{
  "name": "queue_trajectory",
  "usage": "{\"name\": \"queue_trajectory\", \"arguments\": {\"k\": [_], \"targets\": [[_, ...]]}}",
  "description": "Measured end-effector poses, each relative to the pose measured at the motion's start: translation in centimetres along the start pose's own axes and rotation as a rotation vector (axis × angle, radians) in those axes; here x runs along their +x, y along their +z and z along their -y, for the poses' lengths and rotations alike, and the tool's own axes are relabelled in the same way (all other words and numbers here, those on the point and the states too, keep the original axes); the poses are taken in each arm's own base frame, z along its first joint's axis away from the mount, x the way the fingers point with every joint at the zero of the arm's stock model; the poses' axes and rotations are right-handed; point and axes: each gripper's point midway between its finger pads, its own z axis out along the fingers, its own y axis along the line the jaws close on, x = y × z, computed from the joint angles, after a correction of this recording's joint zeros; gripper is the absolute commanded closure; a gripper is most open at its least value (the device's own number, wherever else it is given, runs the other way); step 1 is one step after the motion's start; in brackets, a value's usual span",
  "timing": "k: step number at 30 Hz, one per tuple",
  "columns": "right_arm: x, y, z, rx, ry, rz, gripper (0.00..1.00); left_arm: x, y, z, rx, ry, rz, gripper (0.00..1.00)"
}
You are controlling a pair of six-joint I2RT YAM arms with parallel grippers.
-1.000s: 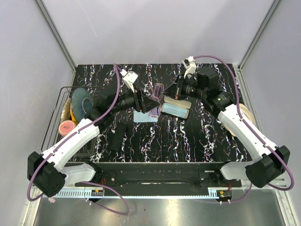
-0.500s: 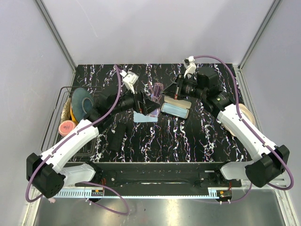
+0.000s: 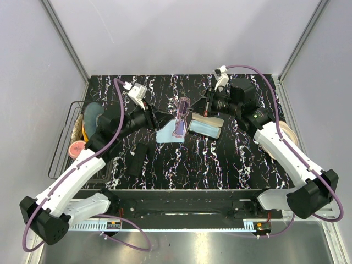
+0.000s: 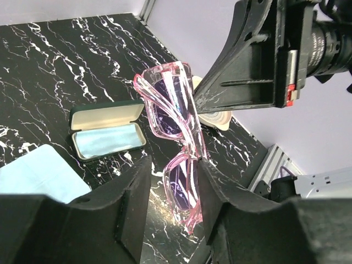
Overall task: Organize the sunglasses
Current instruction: Open the left temple of the sunglasses.
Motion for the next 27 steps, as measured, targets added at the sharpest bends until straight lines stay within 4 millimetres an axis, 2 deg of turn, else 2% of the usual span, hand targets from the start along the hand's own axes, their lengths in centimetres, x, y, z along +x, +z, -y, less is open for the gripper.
{"name": "queue_trajectory", "arguments": {"k": [7,11,16,21,23,24,27], "targets": [[0.0,0.0,-0.7,-0.035,-0.01,-0.006,1.0,1.5,1.3,0.2,0.059,-0.039,-0.056,0.63],[0.0,0.0,-0.7,-0.039,-0.011,-0.007,1.0,1.6,1.6,0.8,0.1,-0.051,-0.064,0.67],[-0.1,0.0,-0.8,-0.043,-0.014,-0.004,1.0,1.7,1.9,1.2,0.128,-0.063,-0.068,0.81],[0.0,0.0,-0.7,-0.041,-0.015,-0.005,1.0,1.7,2.0,1.3,0.136,-0.066,-0.07,0.8],[0.0,0.0,-0.7,-0.041,-0.016,-0.004,1.0,1.7,2.0,1.3,0.136,-0.065,-0.07,0.69],[0.0,0.0,-0.6,-0.04,-0.015,-0.005,1.0,1.7,2.0,1.3,0.137,-0.063,-0.069,0.68],[0.0,0.0,-0.8,-0.05,-0.016,-0.007,1.0,1.7,2.1,1.3,0.136,-0.061,-0.07,0.71]]}}
